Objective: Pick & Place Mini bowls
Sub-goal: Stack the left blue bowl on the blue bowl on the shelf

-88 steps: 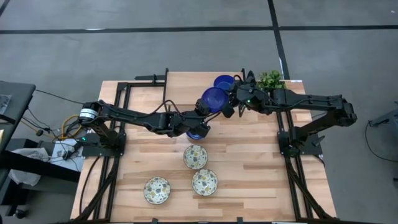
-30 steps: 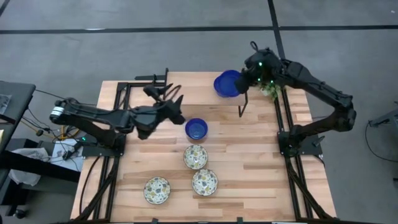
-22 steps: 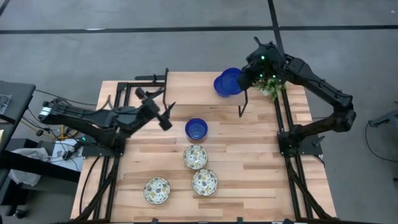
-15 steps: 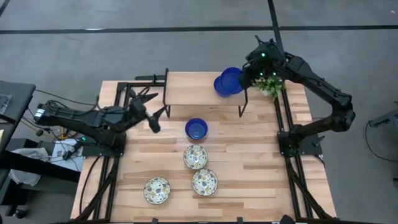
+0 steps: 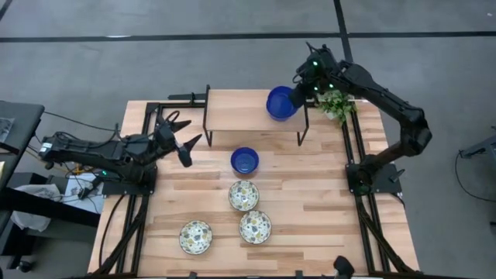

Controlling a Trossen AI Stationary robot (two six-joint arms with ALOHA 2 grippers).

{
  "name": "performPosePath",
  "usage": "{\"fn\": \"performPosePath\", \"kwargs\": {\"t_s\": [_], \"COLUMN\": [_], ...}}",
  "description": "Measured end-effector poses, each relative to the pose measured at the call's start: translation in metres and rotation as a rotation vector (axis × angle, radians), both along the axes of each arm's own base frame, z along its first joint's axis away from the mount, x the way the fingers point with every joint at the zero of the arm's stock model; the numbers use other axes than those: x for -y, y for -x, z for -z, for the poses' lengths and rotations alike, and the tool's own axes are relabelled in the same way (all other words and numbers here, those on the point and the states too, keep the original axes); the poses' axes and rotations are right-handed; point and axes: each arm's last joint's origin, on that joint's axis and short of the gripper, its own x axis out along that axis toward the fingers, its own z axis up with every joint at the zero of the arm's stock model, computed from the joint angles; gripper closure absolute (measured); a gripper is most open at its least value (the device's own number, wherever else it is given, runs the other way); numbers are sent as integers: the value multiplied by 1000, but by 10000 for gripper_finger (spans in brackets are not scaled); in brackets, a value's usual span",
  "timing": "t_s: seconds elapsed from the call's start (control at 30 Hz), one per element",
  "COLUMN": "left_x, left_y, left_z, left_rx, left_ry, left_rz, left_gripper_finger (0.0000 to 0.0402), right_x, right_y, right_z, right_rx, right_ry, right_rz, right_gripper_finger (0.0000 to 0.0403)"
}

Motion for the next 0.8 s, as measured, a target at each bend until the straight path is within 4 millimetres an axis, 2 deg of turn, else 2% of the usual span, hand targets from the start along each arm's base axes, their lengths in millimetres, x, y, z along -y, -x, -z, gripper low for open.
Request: {"fn": "performPosePath", "kwargs": {"t_s": [0.27,0.5,0.8], "left_x": [-6,-9,-15], "left_y": [0,-2,-5], "left_z": [10,18,32], "left_rx": [-14,-33,-41], "left_ry": [1,3,51], "left_rz": [2,5,19], "left_gripper_finger": [116,116,116], "right_x": [22,36,41], "right_y": [-11,-12,-7], "right_z": [-11,-2,-1], "right_rx": [-50,-108,-118], "right_ry": [-29,-63,-63], "right_rz": [-8,-2,4], "right_gripper_finger": [403,403,403]}}
